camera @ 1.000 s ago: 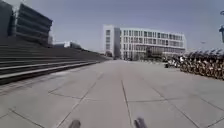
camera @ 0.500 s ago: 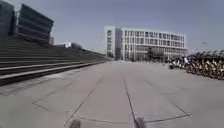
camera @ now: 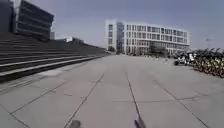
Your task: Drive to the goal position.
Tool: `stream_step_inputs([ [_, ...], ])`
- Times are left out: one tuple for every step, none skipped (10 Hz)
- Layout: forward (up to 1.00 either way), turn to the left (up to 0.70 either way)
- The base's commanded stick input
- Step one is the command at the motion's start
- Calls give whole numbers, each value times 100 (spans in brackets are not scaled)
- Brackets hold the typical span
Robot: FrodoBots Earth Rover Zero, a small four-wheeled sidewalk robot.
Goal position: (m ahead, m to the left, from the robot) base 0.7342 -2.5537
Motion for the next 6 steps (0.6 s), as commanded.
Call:
stream_step_inputs([
  [100,1],
  [100,1],
  [100,1],
  [100,1],
  [100,1],
  [100,1],
])
